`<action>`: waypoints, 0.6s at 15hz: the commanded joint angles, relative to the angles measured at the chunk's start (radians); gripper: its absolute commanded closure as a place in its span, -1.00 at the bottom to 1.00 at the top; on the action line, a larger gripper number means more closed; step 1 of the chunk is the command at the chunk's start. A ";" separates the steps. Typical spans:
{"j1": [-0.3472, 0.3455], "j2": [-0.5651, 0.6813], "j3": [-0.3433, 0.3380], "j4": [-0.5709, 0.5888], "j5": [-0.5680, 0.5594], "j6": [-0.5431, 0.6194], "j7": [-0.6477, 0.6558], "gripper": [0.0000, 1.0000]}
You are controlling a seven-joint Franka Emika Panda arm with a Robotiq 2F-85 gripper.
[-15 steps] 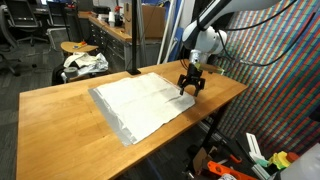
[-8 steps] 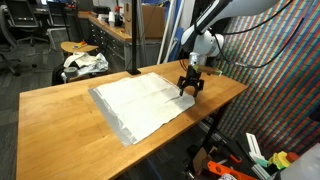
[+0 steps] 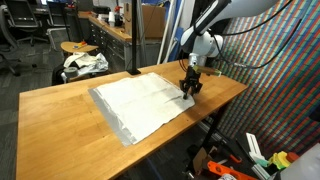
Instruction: Fold the cloth on the table
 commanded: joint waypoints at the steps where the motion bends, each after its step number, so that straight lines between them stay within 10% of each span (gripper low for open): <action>1: -0.013 0.009 0.014 0.021 0.008 -0.032 -0.028 0.76; 9: 0.015 -0.048 0.019 -0.009 -0.031 -0.045 -0.036 0.73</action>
